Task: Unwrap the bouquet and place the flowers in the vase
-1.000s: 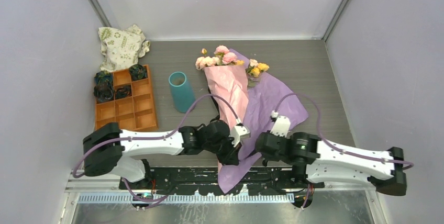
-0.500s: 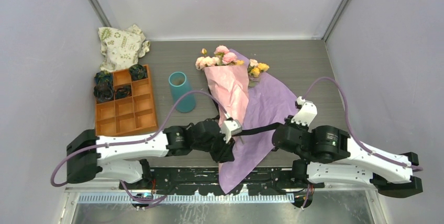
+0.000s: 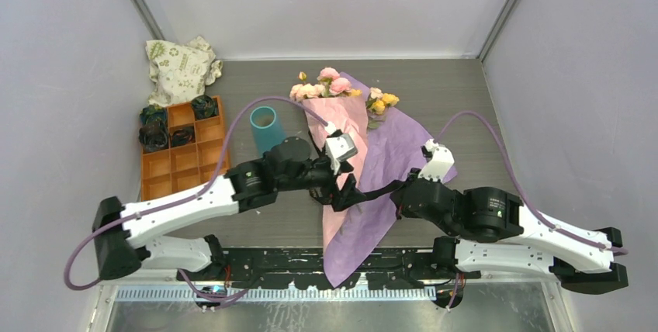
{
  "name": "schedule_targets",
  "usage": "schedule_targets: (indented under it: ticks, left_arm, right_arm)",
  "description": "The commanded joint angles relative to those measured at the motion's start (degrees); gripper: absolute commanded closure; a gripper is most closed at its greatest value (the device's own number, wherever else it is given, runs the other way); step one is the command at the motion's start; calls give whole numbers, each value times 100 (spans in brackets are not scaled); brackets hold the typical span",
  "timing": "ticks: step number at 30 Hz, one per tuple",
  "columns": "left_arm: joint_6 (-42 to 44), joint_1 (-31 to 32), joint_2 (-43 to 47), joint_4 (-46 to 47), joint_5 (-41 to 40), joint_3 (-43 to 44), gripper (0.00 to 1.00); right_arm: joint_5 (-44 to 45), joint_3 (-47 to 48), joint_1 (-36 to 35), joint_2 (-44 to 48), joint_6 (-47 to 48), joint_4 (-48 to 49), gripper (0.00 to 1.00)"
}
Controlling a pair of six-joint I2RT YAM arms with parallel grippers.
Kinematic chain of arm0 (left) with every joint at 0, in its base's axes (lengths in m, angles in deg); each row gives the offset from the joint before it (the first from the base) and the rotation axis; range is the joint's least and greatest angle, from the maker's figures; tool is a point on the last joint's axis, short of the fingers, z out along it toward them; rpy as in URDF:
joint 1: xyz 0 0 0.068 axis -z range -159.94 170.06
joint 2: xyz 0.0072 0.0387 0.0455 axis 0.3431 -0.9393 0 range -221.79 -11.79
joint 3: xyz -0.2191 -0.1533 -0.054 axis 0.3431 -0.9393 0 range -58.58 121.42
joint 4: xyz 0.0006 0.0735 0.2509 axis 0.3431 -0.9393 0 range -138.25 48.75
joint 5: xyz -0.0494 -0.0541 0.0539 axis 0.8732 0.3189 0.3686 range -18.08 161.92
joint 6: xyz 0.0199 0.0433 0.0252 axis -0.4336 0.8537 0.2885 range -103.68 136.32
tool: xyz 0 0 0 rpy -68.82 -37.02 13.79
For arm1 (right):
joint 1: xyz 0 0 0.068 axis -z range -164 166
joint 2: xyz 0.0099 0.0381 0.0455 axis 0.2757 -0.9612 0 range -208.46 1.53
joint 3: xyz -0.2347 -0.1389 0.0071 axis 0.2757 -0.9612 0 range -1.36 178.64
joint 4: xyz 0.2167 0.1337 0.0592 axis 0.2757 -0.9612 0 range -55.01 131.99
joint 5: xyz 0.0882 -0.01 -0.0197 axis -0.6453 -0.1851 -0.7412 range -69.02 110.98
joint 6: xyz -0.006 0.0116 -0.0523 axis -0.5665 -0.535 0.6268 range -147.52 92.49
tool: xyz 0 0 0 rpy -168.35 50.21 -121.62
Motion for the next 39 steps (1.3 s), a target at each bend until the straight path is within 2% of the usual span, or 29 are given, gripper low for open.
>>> schedule_targets:
  ticks: [1,10,19,22,25,28,30,39]
  left_arm:
    - [487,-395,-509,382,809,333,15]
    - [867,-830,-974,-41,1767,993,15]
    - [722,-840,-1453,-36,3118,1370,19]
    - [573,-844,-1491,106,3489,1311,28]
    - [440,-841,-1581,168,3666,1248,45]
    - [398,-849,-1577,96,3229,1158,62]
    - [375,-853,-1457,59,2671,1096,69]
    - [335,-1159,145,-157,742,671,77]
  right_arm:
    - [-580,208,-33,56,873,1249,99]
    - [-1286,781,-31,-192,1711,1693,99]
    - [-1167,1213,-35,-336,2008,1628,99]
    - [-1023,1298,-30,-313,2055,1558,99]
    - [-890,1309,-36,-236,2082,1526,99]
    - [-730,1315,-30,-170,2071,1436,99]
    - [-567,1314,-30,-126,2000,1267,99]
    - [138,1298,-32,293,1675,697,99]
